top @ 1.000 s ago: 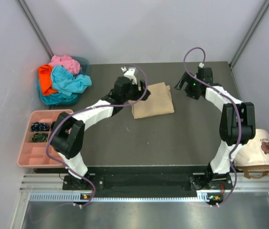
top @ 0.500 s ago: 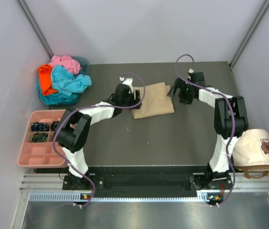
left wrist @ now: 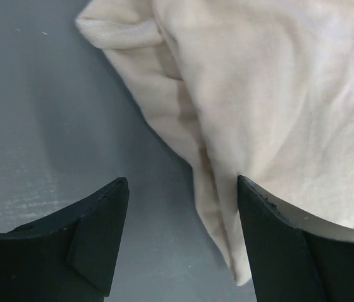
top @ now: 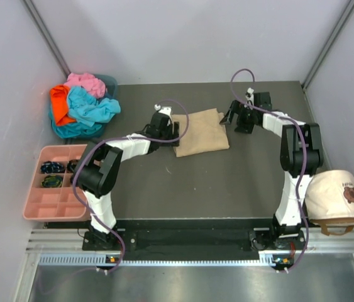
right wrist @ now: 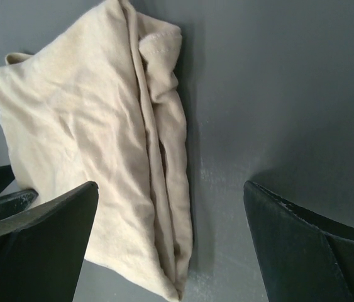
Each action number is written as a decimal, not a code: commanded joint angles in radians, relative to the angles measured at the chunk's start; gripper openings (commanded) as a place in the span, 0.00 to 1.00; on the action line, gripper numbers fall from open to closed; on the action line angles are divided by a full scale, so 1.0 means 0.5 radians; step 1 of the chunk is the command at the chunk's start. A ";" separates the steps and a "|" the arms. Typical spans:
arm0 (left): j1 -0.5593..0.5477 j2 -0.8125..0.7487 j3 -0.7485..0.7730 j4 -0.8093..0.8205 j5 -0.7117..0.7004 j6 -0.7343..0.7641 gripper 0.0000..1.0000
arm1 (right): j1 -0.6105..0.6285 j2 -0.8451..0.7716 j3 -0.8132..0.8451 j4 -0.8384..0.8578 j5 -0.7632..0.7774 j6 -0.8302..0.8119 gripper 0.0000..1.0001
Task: Fold and stack the t-shirts
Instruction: Put the neatly folded tshirt into the corner of the board with the right arm
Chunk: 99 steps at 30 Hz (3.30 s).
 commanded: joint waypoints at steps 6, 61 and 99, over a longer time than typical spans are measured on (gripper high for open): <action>0.064 0.078 0.141 0.006 -0.023 0.024 0.73 | -0.016 0.170 0.159 -0.115 -0.230 -0.089 0.99; 0.064 -0.207 -0.153 0.022 -0.047 -0.166 0.84 | 0.153 0.492 0.827 -0.854 0.484 -0.196 0.00; 0.064 -0.600 -0.387 -0.297 0.048 -0.221 0.86 | -0.492 0.909 1.852 -1.035 1.344 -0.568 0.00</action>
